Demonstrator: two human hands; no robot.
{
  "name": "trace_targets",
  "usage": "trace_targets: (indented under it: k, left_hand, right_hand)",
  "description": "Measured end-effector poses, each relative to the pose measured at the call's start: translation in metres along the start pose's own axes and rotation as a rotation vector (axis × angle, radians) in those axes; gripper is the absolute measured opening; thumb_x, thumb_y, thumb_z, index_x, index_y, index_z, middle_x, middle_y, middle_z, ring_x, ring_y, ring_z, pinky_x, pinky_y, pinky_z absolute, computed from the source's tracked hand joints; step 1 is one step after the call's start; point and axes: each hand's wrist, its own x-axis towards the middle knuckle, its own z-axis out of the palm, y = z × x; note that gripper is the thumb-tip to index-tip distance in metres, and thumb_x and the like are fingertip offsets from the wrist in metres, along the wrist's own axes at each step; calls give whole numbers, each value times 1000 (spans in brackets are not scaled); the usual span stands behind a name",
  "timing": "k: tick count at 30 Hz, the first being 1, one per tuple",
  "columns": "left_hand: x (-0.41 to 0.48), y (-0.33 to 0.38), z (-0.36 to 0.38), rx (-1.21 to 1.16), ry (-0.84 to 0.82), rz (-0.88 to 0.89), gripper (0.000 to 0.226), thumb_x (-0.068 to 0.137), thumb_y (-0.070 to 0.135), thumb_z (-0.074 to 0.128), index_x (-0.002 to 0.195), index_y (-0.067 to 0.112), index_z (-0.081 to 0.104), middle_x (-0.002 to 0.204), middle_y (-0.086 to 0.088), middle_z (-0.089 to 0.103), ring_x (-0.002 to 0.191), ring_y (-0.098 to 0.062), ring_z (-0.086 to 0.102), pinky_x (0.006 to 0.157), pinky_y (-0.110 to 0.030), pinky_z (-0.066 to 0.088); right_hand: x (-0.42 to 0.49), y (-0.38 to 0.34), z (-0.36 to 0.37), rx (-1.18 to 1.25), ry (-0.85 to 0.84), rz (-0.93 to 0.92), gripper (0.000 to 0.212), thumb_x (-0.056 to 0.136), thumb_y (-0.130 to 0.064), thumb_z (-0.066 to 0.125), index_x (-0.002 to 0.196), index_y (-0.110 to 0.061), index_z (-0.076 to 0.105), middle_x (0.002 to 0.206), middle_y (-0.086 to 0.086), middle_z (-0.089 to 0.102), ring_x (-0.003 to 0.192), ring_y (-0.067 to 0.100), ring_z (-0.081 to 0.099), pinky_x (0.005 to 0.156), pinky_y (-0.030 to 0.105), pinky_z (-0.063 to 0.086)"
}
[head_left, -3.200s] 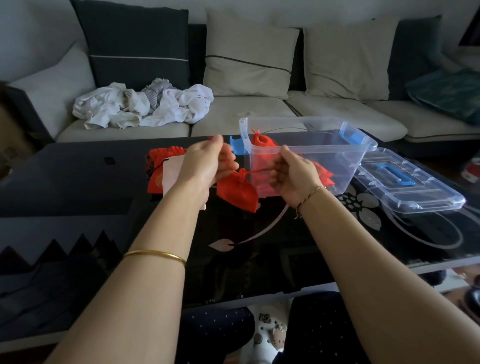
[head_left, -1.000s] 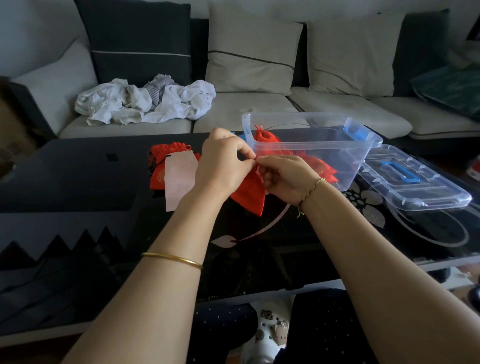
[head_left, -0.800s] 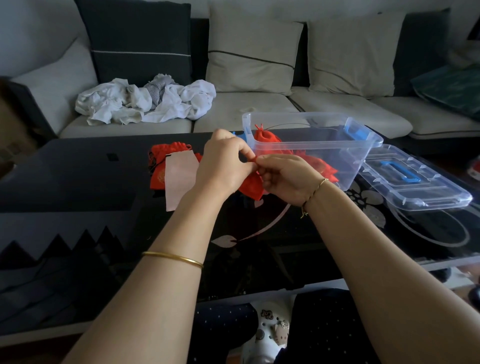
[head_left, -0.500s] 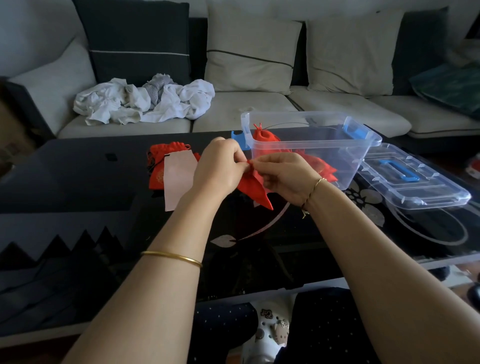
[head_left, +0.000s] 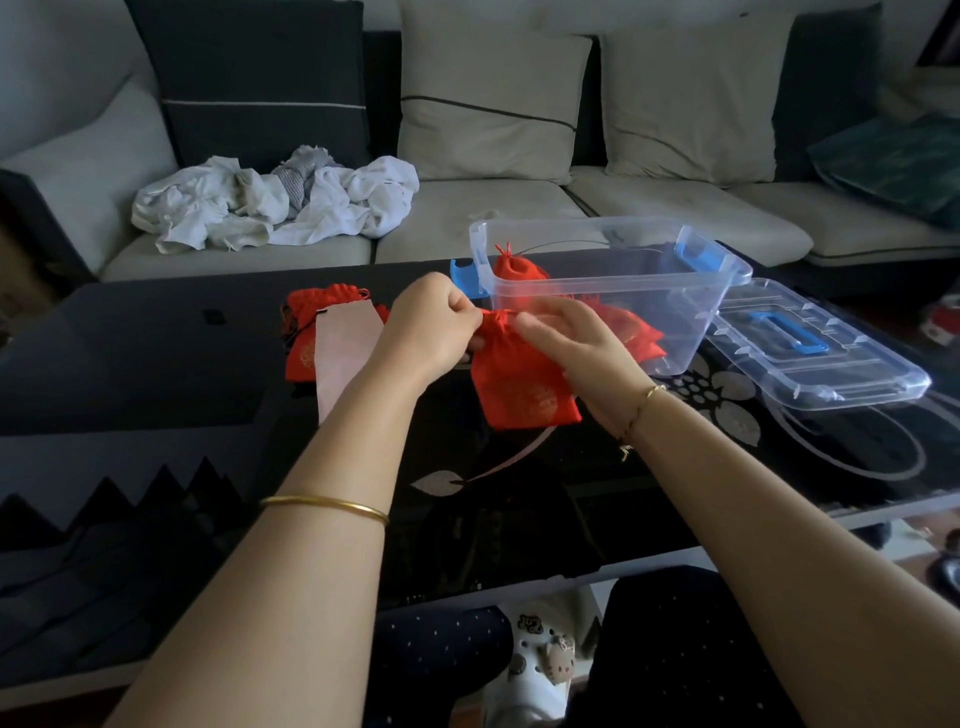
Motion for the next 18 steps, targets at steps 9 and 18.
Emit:
trace_targets:
  k: [9, 18]
  left_hand:
    - [17, 21, 20, -330, 149, -62, 25, 90, 5, 50, 66, 11, 51, 72, -1, 63, 52, -3, 61, 50, -17, 51]
    - [56, 50, 38, -448, 178, -14, 8, 92, 13, 54, 99, 10, 56, 88, -4, 62, 64, -12, 65, 52, -20, 53]
  right_hand:
    - [-17, -11, -41, -591, 285, -219, 15, 80, -17, 68, 94, -11, 67, 87, -3, 62, 85, 13, 56, 76, 23, 43]
    - [26, -45, -83, -558, 487, -232, 7, 82, -10, 61, 87, -13, 66, 74, -5, 55, 62, 4, 47, 54, 9, 35]
